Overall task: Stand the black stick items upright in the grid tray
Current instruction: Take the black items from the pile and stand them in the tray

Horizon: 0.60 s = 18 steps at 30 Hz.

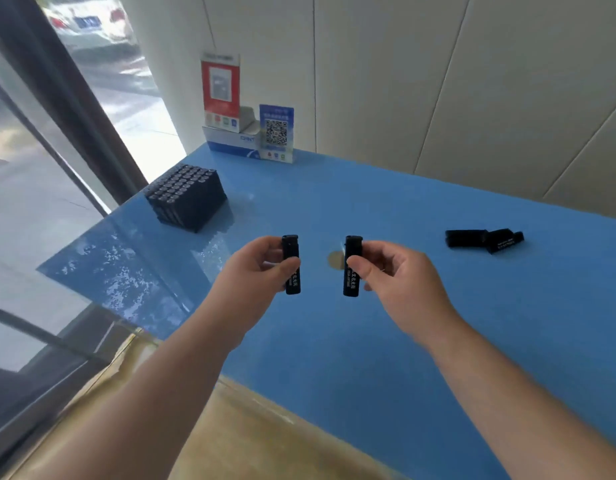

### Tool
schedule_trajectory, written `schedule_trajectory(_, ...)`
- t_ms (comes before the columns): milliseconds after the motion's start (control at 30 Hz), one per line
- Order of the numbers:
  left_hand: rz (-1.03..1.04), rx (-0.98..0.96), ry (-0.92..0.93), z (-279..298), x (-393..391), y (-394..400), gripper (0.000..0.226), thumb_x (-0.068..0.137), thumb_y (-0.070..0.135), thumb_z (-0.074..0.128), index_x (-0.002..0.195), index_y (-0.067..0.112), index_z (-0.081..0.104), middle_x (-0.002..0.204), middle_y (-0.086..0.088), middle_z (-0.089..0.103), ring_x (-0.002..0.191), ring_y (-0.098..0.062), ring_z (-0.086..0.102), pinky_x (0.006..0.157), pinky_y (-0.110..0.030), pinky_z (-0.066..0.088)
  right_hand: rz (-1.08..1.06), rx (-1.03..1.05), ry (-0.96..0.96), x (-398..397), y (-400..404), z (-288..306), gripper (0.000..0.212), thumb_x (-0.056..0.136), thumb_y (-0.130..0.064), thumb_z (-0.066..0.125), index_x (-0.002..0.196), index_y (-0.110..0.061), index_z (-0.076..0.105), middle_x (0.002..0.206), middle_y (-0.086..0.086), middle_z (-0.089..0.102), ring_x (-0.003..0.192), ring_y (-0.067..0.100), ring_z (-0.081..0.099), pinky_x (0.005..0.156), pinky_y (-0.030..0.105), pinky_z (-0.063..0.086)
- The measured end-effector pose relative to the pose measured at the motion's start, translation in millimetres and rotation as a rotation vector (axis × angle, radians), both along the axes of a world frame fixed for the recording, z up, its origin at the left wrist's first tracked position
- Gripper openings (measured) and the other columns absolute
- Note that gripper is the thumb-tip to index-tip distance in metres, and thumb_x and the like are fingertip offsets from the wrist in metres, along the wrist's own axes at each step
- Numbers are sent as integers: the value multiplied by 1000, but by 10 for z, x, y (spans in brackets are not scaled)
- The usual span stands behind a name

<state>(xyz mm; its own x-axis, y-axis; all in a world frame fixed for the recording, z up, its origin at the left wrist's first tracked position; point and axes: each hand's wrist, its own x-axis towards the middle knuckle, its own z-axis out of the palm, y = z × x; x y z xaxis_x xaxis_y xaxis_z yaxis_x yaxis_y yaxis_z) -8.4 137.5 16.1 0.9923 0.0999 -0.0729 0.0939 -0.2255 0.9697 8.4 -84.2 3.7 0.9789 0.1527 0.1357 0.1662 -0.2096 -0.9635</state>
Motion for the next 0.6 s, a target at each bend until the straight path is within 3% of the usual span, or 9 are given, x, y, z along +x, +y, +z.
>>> schedule_trajectory(67, 12, -36, -15, 17, -154, 355, 23, 93, 16, 66, 94, 38, 71, 84, 13, 73, 82, -11, 72, 84, -35, 60, 20, 13, 17, -72, 353, 7, 12, 91, -32, 71, 96, -43, 75, 94, -17, 76, 85, 3, 69, 81, 31, 55)
schedule_trajectory(233, 35, -55, -23, 42, -492, 1213, 18, 89, 25, 69, 92, 42, 74, 83, 11, 74, 82, -10, 72, 73, -23, 58, 78, 46, 19, -266, 1217, 50, 22, 91, -30, 73, 91, -52, 75, 96, -19, 77, 91, 0, 70, 79, 25, 50)
schedule_trajectory(400, 76, -27, 12, 23, -703, 1977, 17, 78, 44, 69, 94, 42, 74, 85, 7, 76, 83, -15, 74, 91, -43, 56, 68, 56, 0, -350, 1932, 68, 25, 89, -28, 75, 92, -52, 73, 93, -13, 77, 85, 7, 70, 75, 26, 57)
schedule_trajectory(600, 128, -81, -19, -50, -684, 2581, 17, 86, 22, 70, 95, 37, 73, 89, 6, 73, 86, -18, 74, 83, -40, 61, 104, 78, 42, -284, 2539, 4, 20, 91, -24, 74, 95, -44, 74, 91, -8, 77, 84, 18, 69, 71, 24, 58)
